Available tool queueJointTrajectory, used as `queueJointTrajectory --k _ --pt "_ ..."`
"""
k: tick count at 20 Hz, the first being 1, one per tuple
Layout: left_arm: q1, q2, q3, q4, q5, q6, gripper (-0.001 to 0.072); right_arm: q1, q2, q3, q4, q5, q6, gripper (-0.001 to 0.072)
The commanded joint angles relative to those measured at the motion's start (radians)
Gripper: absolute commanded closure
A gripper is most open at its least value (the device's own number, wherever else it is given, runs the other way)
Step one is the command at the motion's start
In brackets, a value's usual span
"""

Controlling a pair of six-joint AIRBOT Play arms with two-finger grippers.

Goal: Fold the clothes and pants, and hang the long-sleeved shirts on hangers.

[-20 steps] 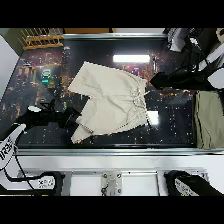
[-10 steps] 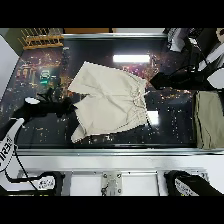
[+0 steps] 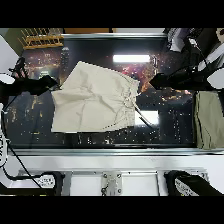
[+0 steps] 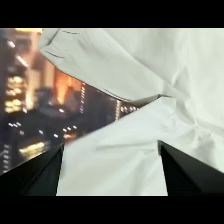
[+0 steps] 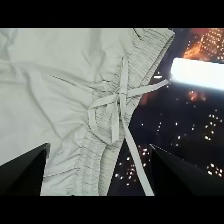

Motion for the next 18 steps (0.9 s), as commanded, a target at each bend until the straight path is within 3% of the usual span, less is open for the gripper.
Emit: queueJointTrajectory --k 1,7,10,13,18 --pt "0.05 0.012 0.058 0.127 -0.111 -0.066 0.0096 0.001 0.0 0.0 0.0 0.001 0.0 0.0039" --pt "0.241 0.312 -0.481 0.185 -0.14 -0.084 0.0096 0.001 0.0 -0.002 0.0 0.015 0.0 0.0039" --pt "0.304 0.415 -0.722 0.179 -0.05 -0.13 0.0096 0.001 0.0 -0.002 0.001 0.015 0.0 0.0039" --pt "0.312 0.453 -0.842 0.174 0.011 -0.136 0.0096 0.001 0.0 -0.002 0.001 0.016 0.0 0.0039" --pt "0.309 0.392 -0.872 -0.01 0.1 -0.134 0.0096 0.001 0.0 -0.002 0.001 0.016 0.0 0.0039"
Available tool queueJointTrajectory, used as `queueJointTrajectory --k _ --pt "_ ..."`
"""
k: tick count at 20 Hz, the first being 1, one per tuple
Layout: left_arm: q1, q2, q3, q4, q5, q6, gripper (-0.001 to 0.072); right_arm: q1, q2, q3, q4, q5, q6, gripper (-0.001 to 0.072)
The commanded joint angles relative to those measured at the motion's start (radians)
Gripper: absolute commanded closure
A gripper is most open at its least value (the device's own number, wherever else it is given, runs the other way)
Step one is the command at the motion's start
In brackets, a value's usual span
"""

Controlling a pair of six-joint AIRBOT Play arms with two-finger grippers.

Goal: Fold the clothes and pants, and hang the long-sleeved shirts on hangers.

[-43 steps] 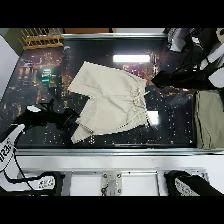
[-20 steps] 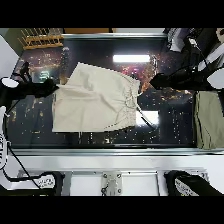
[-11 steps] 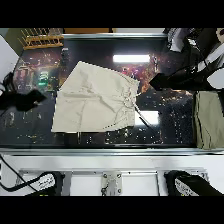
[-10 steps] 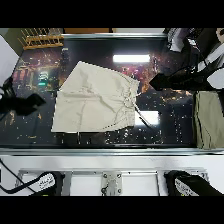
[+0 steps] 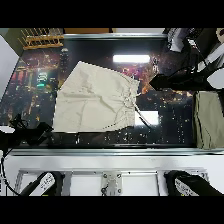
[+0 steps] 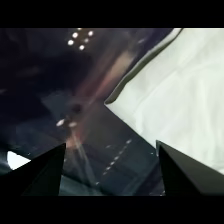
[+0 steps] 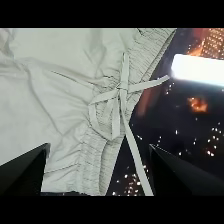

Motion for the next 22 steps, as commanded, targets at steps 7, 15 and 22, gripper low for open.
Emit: queueJointTrajectory --k 7,15,22 --pt "-0.122 -0.128 0.024 -0.121 0.121 -0.01 0.0096 0.001 0.0 0.0 0.0 0.001 0.0 0.0039" --pt "-0.233 -0.209 0.158 -0.113 0.132 -0.071 0.056 -0.002 0.0 -0.019 -0.009 0.041 0.001 0.0039" --pt "-0.245 -0.07 0.133 -0.11 0.133 -0.037 0.0703 0.0 0.0 -0.472 0.019 -0.07 0.393 0.0171"
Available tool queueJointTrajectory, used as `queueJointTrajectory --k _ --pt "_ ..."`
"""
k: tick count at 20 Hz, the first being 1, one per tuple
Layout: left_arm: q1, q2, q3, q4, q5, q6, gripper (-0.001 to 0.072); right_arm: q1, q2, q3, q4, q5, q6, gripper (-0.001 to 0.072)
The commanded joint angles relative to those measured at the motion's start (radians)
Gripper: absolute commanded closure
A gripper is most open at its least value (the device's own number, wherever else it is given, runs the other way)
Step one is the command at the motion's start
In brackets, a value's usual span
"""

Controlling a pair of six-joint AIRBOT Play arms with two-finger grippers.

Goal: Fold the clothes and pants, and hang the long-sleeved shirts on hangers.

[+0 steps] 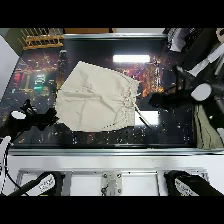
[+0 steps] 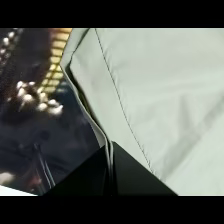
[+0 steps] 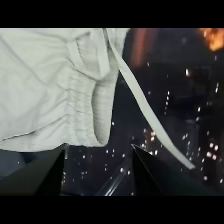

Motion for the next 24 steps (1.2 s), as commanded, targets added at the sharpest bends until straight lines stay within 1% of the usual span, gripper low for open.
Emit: queueJointTrajectory --k 1,3,5,8,11,13,18,19,20,22,23,24 --pt "-0.005 0.079 -0.035 0.0 0.003 0.023 0.0703 0.001 0.0 -0.276 0.058 -0.137 0.216 -0.0008" --pt "-0.005 0.112 -0.061 -0.001 0.011 0.023 0.0703 0.006 0.0 -0.412 0.193 -0.259 0.213 -0.0008" --pt "-0.005 0.132 -0.085 -0.002 0.02 0.022 0.0703 0.05 -0.001 -0.489 0.29 -0.386 0.155 -0.0008" --pt "-0.005 0.142 -0.097 -0.003 0.018 0.023 0.0703 0.183 -0.034 -0.499 0.314 -0.572 0.153 -0.0008" --pt "-0.005 0.142 -0.097 -0.004 0.016 0.022 0.0703 0.301 -0.089 -0.496 0.387 -0.743 0.153 -0.0008" --pt "-0.005 0.142 -0.097 -0.004 0.015 0.022 0.0703 0.348 -0.132 -0.467 0.389 -0.784 0.152 -0.0008" --pt "-0.005 0.142 -0.097 -0.003 0.009 0.023 0.0703 0.365 -0.216 -0.358 0.385 -0.772 0.13 0.0003" --pt "-0.005 0.142 -0.097 -0.003 0.008 0.023 0.0703 0.365 -0.232 -0.348 0.386 -0.757 0.13 0.0037" --pt "-0.005 0.142 -0.097 -0.003 0.008 0.023 0.0703 0.365 -0.245 -0.34 0.385 -0.735 0.128 0.0191" --pt "-0.005 0.142 -0.097 -0.003 0.008 0.022 0.0703 0.365 -0.254 -0.337 0.385 -0.719 0.058 0.044" --pt "-0.005 0.142 -0.097 -0.003 0.005 0.023 0.0703 0.362 -0.251 -0.336 0.386 -0.72 0.021 0.0626" --pt "-0.005 0.142 -0.097 -0.003 0.003 0.023 0.0703 0.359 -0.245 -0.333 0.384 -0.723 -0.011 0.0693"
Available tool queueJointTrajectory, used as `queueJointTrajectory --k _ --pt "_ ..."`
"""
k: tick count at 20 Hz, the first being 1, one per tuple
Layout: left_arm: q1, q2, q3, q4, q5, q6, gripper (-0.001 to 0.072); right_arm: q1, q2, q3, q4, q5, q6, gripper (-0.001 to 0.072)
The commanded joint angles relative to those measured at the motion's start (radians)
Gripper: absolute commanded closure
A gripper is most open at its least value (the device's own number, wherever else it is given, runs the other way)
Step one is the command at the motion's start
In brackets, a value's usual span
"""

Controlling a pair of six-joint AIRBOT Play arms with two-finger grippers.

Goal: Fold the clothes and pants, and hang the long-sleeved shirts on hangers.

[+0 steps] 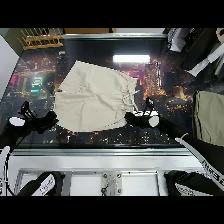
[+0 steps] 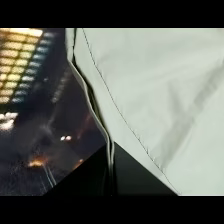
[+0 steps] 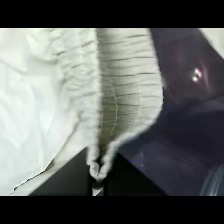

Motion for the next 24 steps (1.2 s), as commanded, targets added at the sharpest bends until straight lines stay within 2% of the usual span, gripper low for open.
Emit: queueJointTrajectory --k 1,3,6,9,12,15,18,21,24 --pt "0.0 0.001 0.005 0.001 -0.01 0.0 0.0703 -0.009 0.0 0.022 -0.009 0.014 -0.119 0.0694" --pt "0.001 0.009 0.062 0.001 -0.05 0.009 0.0703 -0.045 0.037 0.064 -0.061 0.066 -0.169 0.0695" --pt "-0.003 0.124 0.273 -0.01 -0.118 0.01 0.0703 -0.138 0.171 0.248 -0.198 0.281 -0.234 0.0694" --pt "-0.036 0.278 0.569 -0.01 -0.141 0.01 0.0703 -0.211 0.325 0.525 -0.236 0.5 -0.233 0.0694" --pt "-0.107 0.409 0.841 -0.005 -0.114 0.01 0.0703 -0.216 0.465 0.737 -0.232 0.587 -0.219 0.0694" --pt "-0.168 0.504 0.99 0.001 -0.045 0.01 0.0703 -0.217 0.602 0.83 -0.232 0.595 -0.135 0.0695" --pt "-0.195 0.534 1.07 0.0 -0.031 0.009 0.0704 -0.217 0.705 0.834 -0.233 0.597 -0.027 0.0695" --pt "-0.196 0.46 1.129 0.001 -0.068 0.006 0.0704 -0.217 0.731 0.834 -0.233 0.651 0.101 0.0695" --pt "-0.196 0.296 1.143 -0.003 -0.139 0.005 0.0703 -0.217 0.659 0.832 -0.237 0.822 0.209 0.0695"
